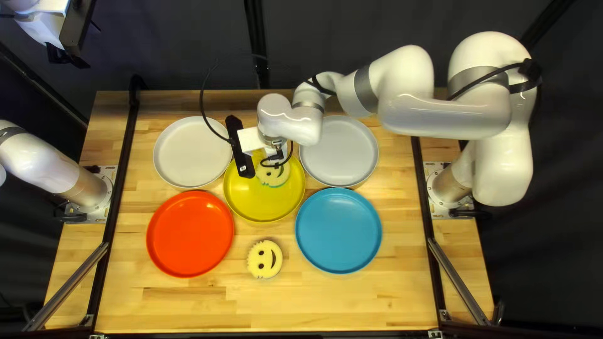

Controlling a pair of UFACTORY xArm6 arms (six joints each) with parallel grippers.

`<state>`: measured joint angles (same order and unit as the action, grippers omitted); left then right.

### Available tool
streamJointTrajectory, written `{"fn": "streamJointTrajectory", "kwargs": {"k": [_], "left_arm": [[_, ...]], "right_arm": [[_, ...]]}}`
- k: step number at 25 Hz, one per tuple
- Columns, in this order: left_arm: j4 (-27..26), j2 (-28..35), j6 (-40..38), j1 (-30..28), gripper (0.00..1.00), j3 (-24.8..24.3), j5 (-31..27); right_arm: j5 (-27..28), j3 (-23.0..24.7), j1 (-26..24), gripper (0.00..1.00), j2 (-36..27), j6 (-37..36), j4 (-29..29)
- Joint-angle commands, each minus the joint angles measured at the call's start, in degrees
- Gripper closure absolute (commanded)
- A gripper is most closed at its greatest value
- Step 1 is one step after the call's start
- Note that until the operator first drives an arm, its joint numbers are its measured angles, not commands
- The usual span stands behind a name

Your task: Pick up sponge and scrub the plate

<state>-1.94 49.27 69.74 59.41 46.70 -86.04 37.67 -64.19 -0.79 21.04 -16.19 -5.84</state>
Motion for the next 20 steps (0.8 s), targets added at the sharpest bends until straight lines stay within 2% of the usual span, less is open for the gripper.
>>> {"fn": "streamJointTrajectory", "kwargs": {"k": [1, 5, 20], "left_arm": [[0.00, 0.00, 0.00, 0.00, 0.00, 0.00, 0.00], [0.00, 0.00, 0.00, 0.00, 0.00, 0.00, 0.00], [0.00, 0.00, 0.00, 0.00, 0.00, 0.00, 0.00]], "right_arm": [[1.40, -3.62, 1.47, 1.00, 3.08, 0.81, -0.06], [3.70, -7.34, 1.36, 1.00, 5.32, -0.03, 0.21], [10.12, -16.96, -7.56, 1.00, 11.44, -9.69, 3.97]]}}
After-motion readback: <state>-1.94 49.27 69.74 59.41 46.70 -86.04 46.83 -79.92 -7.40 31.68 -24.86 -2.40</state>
